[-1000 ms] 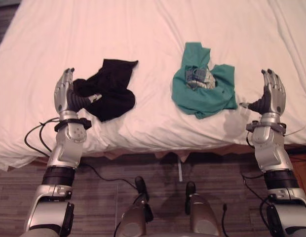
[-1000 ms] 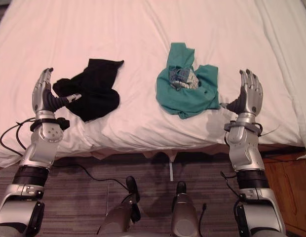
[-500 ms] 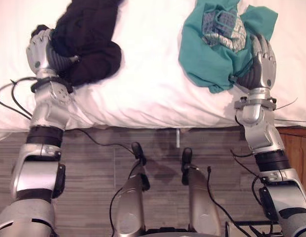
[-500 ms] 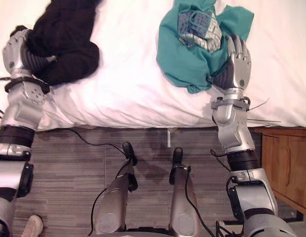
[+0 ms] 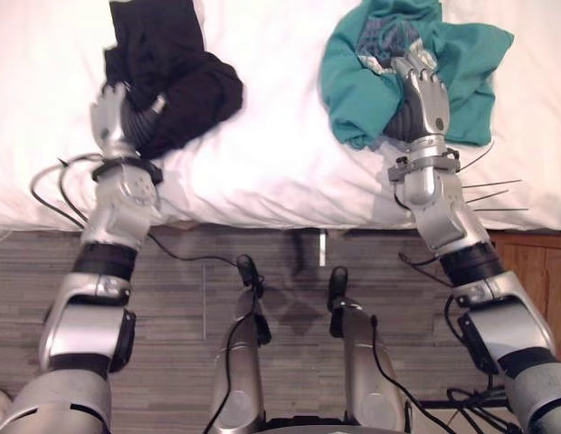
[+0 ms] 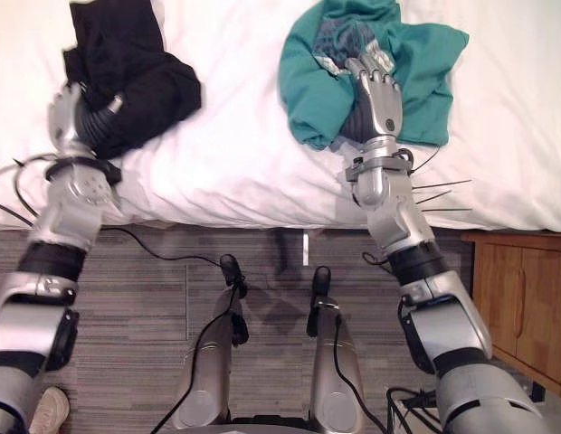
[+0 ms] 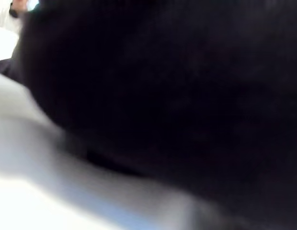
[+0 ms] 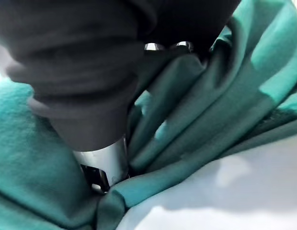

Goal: Tidy the bed and pick cloth on bed and put in laundry

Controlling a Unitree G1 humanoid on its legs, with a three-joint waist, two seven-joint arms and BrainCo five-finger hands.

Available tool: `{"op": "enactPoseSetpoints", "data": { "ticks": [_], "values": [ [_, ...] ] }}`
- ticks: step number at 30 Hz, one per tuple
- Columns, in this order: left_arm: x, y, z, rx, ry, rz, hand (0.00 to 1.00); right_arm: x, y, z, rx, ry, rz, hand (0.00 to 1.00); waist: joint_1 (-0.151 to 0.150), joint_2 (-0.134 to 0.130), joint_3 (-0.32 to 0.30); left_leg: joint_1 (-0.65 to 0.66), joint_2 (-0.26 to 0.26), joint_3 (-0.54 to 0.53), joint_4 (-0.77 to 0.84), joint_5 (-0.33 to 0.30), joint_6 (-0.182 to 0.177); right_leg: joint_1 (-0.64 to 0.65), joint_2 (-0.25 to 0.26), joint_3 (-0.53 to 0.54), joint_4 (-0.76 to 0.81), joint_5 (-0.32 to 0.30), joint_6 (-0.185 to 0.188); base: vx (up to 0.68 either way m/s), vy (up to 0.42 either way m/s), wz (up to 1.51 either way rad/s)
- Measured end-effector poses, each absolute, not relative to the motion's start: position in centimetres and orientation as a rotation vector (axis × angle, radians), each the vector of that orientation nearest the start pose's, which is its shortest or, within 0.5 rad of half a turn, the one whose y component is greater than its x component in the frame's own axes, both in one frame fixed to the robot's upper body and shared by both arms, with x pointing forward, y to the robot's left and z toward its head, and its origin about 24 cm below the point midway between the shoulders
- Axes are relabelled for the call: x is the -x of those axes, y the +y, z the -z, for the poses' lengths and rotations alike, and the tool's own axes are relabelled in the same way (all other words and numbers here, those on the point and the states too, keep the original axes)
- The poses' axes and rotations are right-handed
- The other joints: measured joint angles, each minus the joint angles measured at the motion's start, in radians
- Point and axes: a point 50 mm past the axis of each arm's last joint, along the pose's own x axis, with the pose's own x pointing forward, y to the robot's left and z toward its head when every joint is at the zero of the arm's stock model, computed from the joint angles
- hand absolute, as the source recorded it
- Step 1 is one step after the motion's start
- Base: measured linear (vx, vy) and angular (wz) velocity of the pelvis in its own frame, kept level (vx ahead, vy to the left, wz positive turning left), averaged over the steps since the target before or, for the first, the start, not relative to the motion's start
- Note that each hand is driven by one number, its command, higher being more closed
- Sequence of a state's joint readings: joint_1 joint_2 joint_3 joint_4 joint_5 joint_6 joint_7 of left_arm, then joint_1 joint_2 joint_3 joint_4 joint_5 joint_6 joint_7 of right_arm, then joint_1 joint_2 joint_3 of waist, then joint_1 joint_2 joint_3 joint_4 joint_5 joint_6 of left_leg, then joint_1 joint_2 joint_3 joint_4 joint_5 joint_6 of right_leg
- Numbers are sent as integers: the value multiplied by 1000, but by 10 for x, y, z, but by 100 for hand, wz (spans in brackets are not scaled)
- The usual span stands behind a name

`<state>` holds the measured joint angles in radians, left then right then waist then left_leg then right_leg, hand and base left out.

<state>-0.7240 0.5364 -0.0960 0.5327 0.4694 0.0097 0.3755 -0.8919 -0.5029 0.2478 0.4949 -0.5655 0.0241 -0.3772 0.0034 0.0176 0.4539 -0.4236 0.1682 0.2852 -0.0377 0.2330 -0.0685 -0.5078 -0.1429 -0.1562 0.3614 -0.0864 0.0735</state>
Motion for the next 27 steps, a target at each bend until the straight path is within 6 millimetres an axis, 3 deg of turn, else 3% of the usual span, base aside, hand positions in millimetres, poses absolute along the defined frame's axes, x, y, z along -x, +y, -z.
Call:
{"op": "enactPoseSetpoints", "data": {
  "ticks": [4, 7, 9, 11, 12, 15, 19, 23, 24, 27],
  "values": [
    [-359, 213, -150, -803, -325, -336, 100, -388, -210, -211, 986, -390, 345, 100, 11, 11, 6, 79, -18, -40, -23, -1, 0, 108, -17, -40, -19, -15, 19, 72, -6, 40],
    [-339, 200, -104, -712, -232, -252, 100, -381, -235, -178, 869, -250, 361, 100, 11, 23, -3, 146, -43, -63, -39, -7, 8, 193, -35, -67, -34, -29, 33, 93, 1, 32],
    [-320, 196, -65, -636, -104, -190, 100, -364, -247, -139, 721, -146, 388, 100, 11, 27, -36, 189, -58, -65, -55, -17, 19, 249, -43, -81, -56, -37, 43, 132, 10, 26],
    [-303, 195, -39, -594, -4, -158, 100, -347, -249, -109, 618, -83, 398, 100, 9, 25, -72, 215, -67, -64, -56, -30, 19, 284, -49, -84, -74, -40, 48, 169, 6, 7],
    [-284, 196, -13, -546, 99, -139, 100, -328, -248, -80, 521, -15, 402, 100, 7, 18, -113, 241, -73, -57, -56, -43, 17, 316, -52, -80, -95, -41, 49, 204, -3, -5],
    [-246, 204, 21, -427, 255, -153, 100, -282, -240, -22, 321, 138, 409, 100, -2, -18, -188, 297, -79, -25, -57, -53, 13, 379, -52, -60, -139, -40, 50, 183, -16, -16],
    [-219, 207, 35, -290, 320, -210, 100, -232, -228, 26, 151, 300, 435, 100, -16, -46, -253, 366, -67, 36, -57, -72, -11, 414, -32, -3, -160, -36, 51, 75, -24, -44],
    [-206, 197, 39, -187, 333, -218, 100, -188, -230, 53, 87, 419, 499, 100, -22, -38, -291, 410, -45, 80, -58, -101, -15, 417, -4, 54, -163, -30, 44, -28, -29, -50],
    [-204, 193, 40, -173, 337, -217, 100, -173, -232, 59, 78, 453, 515, 100, -46, -38, -292, 417, -42, 80, -59, -104, -19, 418, 2, 76, -150, -31, 44, -20, -42, -23],
    [-201, 188, 39, -148, 331, -218, 100, -143, -237, 66, 69, 507, 555, 100, -56, -36, -293, 425, -31, 94, -65, -106, -22, 404, 26, 135, -127, -39, 43, -50, -44, -22]
  ]
}}
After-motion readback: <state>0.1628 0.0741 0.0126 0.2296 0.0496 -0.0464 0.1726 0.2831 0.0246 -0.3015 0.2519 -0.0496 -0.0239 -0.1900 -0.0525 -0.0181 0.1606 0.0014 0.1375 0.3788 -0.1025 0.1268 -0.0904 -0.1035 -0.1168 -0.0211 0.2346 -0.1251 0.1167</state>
